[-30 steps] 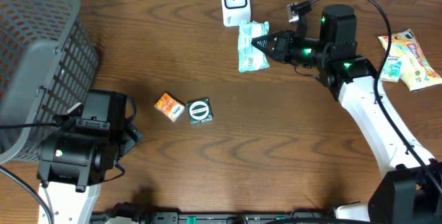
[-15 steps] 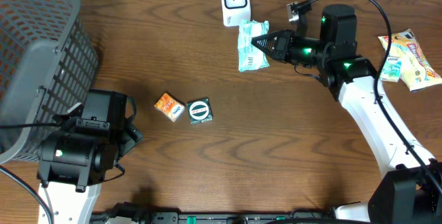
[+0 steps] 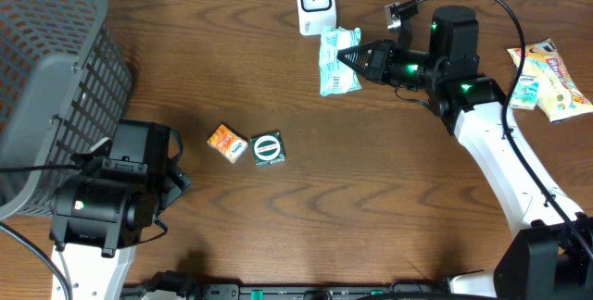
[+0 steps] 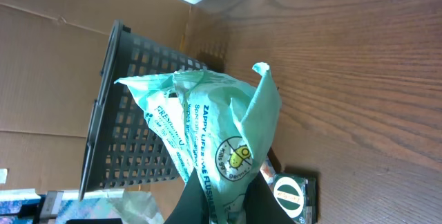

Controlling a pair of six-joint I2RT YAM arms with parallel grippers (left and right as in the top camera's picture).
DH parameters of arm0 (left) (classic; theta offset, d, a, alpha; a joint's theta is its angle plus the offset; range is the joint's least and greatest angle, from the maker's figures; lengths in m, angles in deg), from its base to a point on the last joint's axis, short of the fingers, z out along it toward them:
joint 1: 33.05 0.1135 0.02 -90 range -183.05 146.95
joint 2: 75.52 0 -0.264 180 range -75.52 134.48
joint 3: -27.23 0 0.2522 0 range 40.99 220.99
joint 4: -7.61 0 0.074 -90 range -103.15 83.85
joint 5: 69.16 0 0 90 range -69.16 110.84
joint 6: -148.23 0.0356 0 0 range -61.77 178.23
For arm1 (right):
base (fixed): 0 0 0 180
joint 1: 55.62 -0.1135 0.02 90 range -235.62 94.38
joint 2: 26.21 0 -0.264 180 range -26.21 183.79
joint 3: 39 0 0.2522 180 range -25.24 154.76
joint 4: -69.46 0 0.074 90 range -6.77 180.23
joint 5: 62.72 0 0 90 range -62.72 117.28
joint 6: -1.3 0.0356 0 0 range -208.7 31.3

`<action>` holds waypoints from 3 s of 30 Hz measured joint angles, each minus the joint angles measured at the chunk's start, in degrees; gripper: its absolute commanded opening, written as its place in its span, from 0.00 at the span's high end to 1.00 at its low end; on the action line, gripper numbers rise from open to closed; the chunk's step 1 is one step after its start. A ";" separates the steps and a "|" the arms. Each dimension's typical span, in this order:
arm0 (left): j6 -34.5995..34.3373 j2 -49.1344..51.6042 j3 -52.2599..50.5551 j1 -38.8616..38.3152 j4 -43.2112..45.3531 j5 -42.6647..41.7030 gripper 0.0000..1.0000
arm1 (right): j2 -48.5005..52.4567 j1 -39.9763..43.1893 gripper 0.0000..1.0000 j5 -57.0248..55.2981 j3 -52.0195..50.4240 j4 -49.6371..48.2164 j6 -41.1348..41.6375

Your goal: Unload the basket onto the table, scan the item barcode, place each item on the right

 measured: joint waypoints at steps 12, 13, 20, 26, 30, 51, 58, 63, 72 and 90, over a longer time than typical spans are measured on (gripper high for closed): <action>0.00 0.00 0.00 0.00 0.00 0.00 0.03 | 0.00 0.00 0.99 -0.02 0.00 0.00 0.00; 0.00 0.00 0.00 0.00 0.00 0.00 0.02 | 0.00 0.00 0.99 -0.02 0.00 0.00 0.02; 0.00 0.00 0.00 0.00 0.00 0.00 0.02 | 0.00 -0.22 0.99 -0.57 0.00 0.02 0.00; 0.00 0.00 0.00 0.00 0.00 0.00 0.03 | 0.00 -0.92 0.99 -0.90 0.00 -0.02 0.00; 0.00 0.00 0.00 0.00 0.00 0.00 0.02 | 0.00 -1.01 0.99 -0.94 0.00 -0.02 0.00; 0.00 0.00 0.00 0.00 0.00 0.00 0.02 | 0.00 -1.01 0.99 -2.27 0.00 -0.09 0.00; 0.00 0.00 0.00 0.00 0.00 0.00 0.03 | 0.00 -1.01 0.99 -2.64 0.00 -0.09 0.00; 0.00 0.00 0.00 0.00 0.00 0.00 0.02 | 0.00 -1.33 0.99 -3.85 0.00 -0.09 0.00; 0.00 0.00 0.00 0.00 0.00 0.00 0.02 | 0.00 -6.51 0.99 -11.93 0.00 -0.02 -1.77; 0.00 0.00 0.00 0.00 0.00 0.00 0.03 | 5.49 -17.62 0.98 -55.84 -0.02 11.34 -19.96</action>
